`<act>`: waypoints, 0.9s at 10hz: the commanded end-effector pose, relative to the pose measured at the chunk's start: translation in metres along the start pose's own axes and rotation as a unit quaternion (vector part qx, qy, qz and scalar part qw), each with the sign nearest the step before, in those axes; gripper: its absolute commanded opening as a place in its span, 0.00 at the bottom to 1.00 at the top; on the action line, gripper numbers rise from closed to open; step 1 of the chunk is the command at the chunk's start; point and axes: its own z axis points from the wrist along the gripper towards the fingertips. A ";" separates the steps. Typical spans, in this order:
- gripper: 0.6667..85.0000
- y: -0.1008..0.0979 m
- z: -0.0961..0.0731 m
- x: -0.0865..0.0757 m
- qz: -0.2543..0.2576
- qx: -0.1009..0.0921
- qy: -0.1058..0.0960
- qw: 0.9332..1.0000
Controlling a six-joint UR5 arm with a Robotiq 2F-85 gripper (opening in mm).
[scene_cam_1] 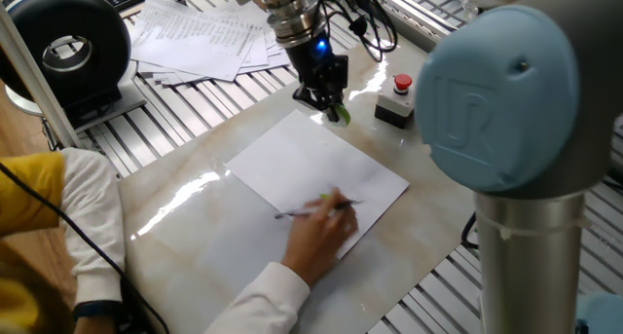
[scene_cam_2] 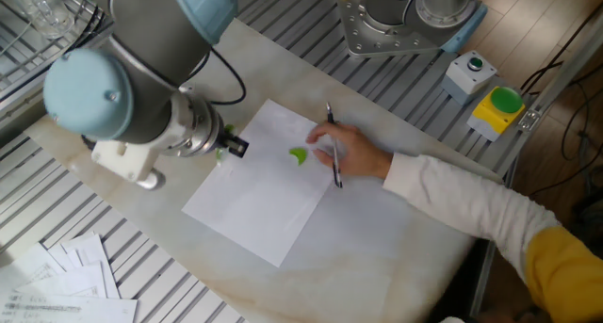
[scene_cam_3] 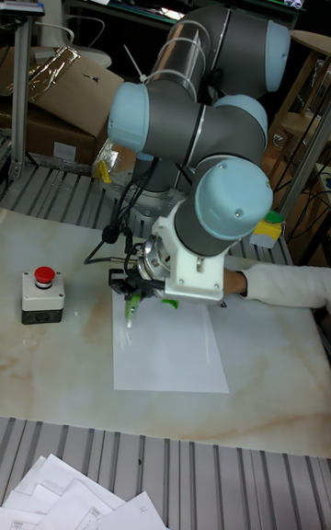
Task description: Use the correction tape on paper
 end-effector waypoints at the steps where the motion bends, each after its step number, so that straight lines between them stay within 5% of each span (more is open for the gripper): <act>1: 0.00 0.010 0.002 -0.007 -0.004 -0.018 0.008 1.000; 6: 0.00 0.019 0.018 -0.007 -0.011 -0.032 0.014 0.999; 9: 0.00 0.014 0.027 -0.008 -0.017 -0.021 0.016 0.999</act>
